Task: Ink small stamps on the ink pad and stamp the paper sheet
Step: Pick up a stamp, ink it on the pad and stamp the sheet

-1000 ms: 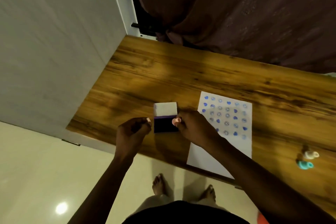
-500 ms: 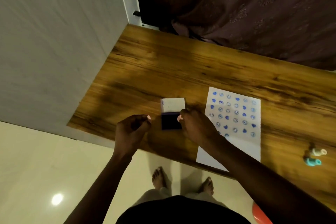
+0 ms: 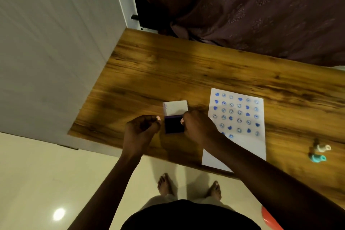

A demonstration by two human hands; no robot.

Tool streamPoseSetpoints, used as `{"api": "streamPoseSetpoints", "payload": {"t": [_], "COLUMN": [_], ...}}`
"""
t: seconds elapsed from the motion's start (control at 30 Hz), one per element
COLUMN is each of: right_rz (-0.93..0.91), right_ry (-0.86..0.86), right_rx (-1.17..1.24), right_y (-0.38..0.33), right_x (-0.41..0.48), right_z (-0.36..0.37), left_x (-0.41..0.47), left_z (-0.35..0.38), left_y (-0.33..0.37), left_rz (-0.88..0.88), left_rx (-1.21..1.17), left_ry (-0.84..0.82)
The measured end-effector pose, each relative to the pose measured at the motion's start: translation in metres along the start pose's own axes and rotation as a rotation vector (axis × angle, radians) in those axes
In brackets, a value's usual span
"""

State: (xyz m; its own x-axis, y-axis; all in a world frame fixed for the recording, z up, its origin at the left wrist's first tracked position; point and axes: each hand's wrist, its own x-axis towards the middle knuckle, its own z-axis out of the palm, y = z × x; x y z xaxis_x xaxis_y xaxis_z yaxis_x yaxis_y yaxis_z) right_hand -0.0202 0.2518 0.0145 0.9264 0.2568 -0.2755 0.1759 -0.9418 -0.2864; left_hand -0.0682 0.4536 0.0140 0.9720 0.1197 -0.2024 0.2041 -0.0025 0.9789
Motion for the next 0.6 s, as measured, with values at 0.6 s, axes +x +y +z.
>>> {"api": "streamPoseSetpoints", "payload": {"t": [0.6], "right_rz": [0.271], "right_ry": [0.31], "right_rx": [0.354], "right_y": [0.075], "right_x": [-0.076], "right_z": [-0.035], "left_x": [0.002], "left_z": [0.065], "left_y": [-0.007], "left_rz": [-0.069], "left_rx": [0.133], "left_ry": [-0.164]}}
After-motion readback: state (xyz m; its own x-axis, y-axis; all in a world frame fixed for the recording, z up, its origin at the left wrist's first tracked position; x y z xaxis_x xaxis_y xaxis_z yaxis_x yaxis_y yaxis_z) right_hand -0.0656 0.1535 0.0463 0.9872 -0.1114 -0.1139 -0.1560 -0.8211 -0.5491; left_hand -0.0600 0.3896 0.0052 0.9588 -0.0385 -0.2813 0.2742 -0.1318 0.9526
